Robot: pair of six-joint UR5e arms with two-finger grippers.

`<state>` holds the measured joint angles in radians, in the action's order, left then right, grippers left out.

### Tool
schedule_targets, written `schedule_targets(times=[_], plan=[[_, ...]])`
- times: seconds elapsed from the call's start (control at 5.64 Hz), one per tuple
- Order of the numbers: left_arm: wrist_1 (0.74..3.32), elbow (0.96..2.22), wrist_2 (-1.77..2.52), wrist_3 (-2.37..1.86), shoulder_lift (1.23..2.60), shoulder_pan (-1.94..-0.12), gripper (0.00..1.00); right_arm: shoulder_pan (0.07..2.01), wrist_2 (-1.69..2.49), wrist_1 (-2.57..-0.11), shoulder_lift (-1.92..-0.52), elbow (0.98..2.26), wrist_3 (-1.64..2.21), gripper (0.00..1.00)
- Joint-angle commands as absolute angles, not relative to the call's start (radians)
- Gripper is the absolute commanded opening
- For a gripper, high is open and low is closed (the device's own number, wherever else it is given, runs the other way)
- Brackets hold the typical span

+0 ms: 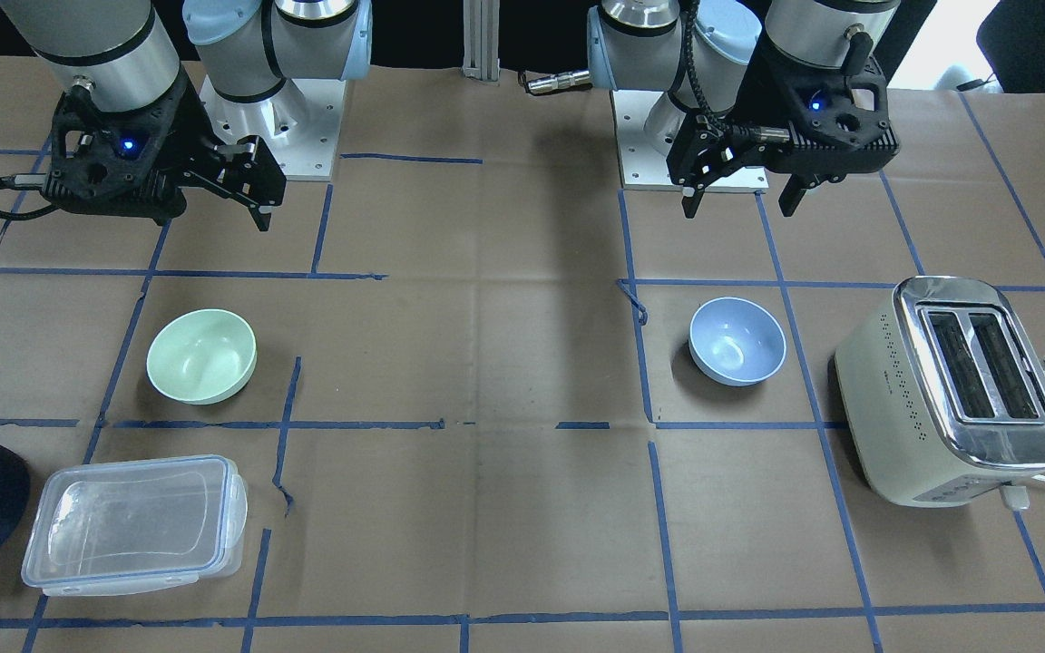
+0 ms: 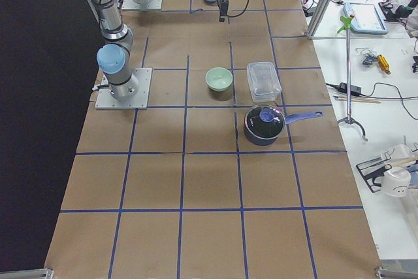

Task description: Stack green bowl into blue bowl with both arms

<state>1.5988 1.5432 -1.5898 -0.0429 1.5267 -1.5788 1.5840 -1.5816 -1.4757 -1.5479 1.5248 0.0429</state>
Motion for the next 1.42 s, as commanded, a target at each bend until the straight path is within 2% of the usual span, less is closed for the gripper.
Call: schedule_targets(times=[0.0, 0.89, 1.24], plan=[[1.601, 1.545, -1.595, -0.040, 1.526, -1.578, 0.98, 1.585, -1.582, -1.476, -1.549, 1.526, 0.043, 1.00], [1.601, 1.545, -1.597, -0.038, 1.526, -1.577, 0.98, 1.525, -1.594, -1.476, -1.543, 1.558, -0.083, 1.00], [1.605, 1.555, -1.600, -0.009, 1.523, -1.559, 0.98, 1.325, -1.592, -1.489, -1.545, 1.620, -0.333, 1.00]])
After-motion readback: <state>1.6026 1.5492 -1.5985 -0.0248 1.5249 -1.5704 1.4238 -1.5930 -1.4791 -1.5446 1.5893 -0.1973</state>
